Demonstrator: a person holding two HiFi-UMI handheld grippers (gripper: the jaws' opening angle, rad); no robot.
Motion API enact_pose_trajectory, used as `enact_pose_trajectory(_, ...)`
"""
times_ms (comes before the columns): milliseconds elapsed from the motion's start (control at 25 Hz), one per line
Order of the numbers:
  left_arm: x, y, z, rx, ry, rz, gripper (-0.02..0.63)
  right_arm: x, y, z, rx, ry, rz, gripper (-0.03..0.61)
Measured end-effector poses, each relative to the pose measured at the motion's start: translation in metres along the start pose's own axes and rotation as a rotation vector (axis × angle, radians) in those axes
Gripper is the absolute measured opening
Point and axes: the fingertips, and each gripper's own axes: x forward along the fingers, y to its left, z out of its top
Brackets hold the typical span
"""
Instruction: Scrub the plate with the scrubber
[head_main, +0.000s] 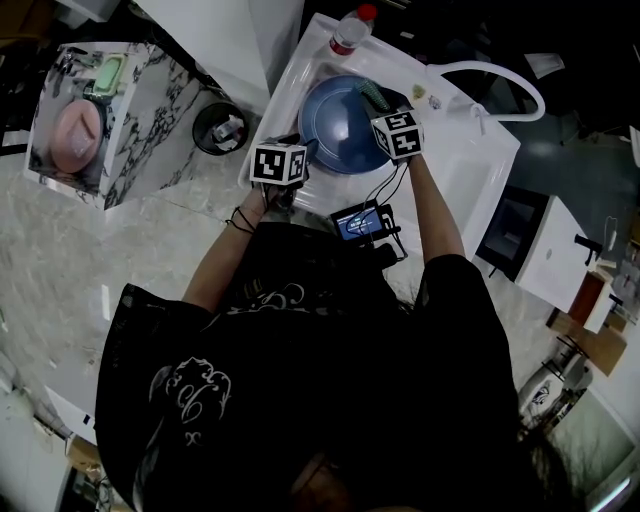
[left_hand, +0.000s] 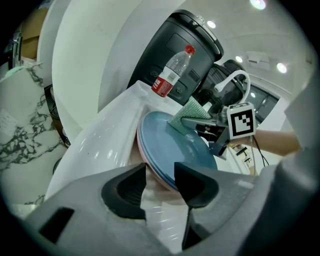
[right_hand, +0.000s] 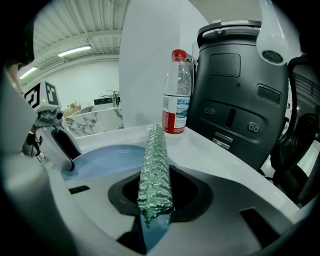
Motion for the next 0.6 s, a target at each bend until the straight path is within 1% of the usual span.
enact_pose_trajectory(160,0.0,0.0,0.0,-0.001,0.002,0.0,0.187,-0.006,0.016,-0.002,0.015,0.0,0.036,0.091)
enact_pose_trajectory(280,0.0,0.0,0.0,-0.003,0.003,0.0,0.187,-0.013,0.03,-0.003,0.046,-0.015,0.071,0.091)
enact_pose_trajectory(440,0.0,0.0,0.0,-0.003,0.003,0.001,0.187,-0.022,0.054,-0.004,0.093,-0.031,0.146,0.091)
enact_pose_trajectory(600,0.0,0.001,0.0,-0.007,0.005,0.001,0.187,-0.031,0.083,-0.005,0.117,-0.034,0.229,0.091)
